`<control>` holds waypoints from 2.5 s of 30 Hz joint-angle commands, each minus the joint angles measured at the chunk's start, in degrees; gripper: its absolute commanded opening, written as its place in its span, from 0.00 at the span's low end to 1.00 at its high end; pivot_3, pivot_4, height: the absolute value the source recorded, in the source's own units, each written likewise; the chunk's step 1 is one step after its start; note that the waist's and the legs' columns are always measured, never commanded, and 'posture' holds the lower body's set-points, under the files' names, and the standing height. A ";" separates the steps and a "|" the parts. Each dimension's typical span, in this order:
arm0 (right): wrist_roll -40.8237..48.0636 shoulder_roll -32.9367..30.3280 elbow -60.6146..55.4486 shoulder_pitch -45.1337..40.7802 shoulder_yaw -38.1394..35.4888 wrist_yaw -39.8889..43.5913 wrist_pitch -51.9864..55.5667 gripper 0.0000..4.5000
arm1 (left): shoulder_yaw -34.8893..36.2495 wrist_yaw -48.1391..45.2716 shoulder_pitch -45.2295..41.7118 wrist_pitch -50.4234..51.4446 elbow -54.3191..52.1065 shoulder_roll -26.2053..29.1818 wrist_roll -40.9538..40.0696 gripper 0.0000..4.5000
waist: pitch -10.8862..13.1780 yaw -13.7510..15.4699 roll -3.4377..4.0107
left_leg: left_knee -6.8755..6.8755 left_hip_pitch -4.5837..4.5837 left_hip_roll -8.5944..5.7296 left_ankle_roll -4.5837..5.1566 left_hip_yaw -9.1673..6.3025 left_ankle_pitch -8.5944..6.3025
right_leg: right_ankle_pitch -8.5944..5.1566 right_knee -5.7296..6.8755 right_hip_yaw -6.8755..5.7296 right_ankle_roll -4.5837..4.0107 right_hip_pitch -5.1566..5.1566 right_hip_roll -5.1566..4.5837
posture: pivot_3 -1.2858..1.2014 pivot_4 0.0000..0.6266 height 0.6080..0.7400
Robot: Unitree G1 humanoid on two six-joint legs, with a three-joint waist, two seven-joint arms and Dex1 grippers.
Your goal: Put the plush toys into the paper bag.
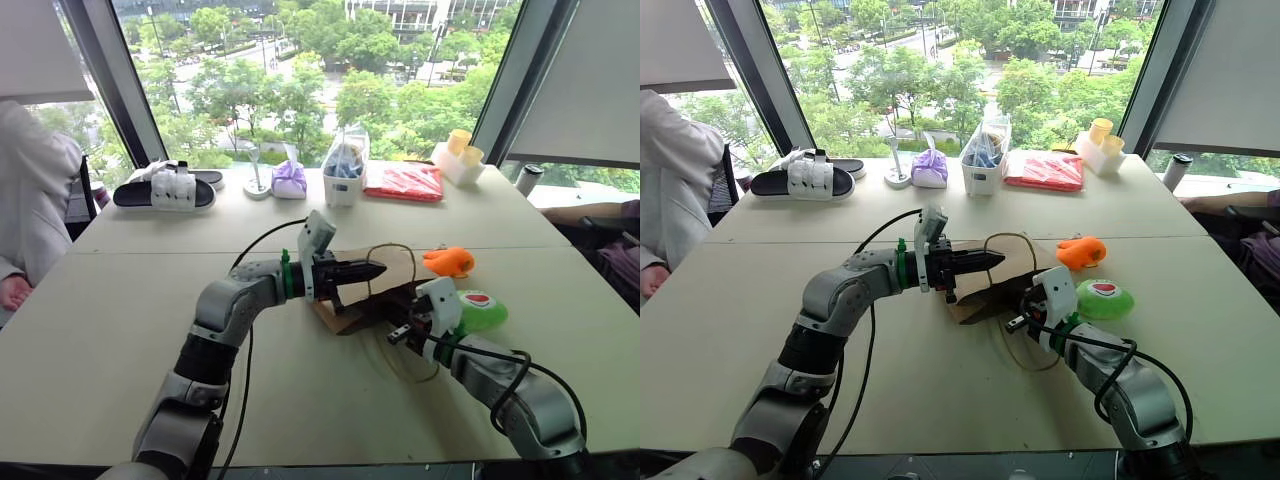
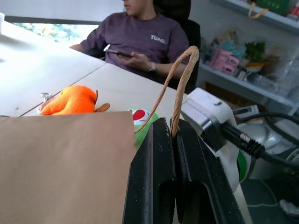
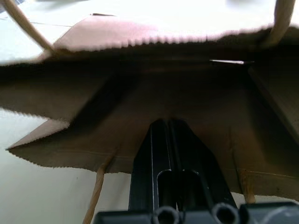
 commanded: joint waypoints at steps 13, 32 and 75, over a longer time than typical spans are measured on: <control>-10.14 7.50 14.13 -5.99 5.06 2.18 -4.07 0.00 | 3.32 0.06 -9.55 -0.61 -3.30 -0.60 -5.06 0.01 | -0.01 0.03 0.00 | -0.02 -0.03 -0.03 -0.13 0.02 0.07 | 0.02 0.02 0.01 -0.02 -0.06 0.00 | 0.52 0.24 1.00; -4.66 9.85 -0.18 -0.34 -2.45 4.02 -4.61 0.00 | 1.87 -1.44 -6.57 -0.26 -1.94 1.63 -6.66 0.01 | -0.01 0.29 0.01 | -0.02 -0.02 -0.02 -0.12 0.01 0.07 | 0.02 0.05 0.01 -0.02 -0.06 0.01 | 0.52 0.24 1.00; 0.46 -2.82 9.72 -2.62 -19.10 -19.26 16.70 0.39 | -1.35 -3.15 -3.56 -4.36 -0.94 0.70 -2.47 0.00 | -0.05 0.25 0.03 | 0.04 0.00 -0.03 -0.04 0.08 0.03 | 0.01 0.00 0.05 -0.03 0.07 -0.02 | 0.52 0.24 1.00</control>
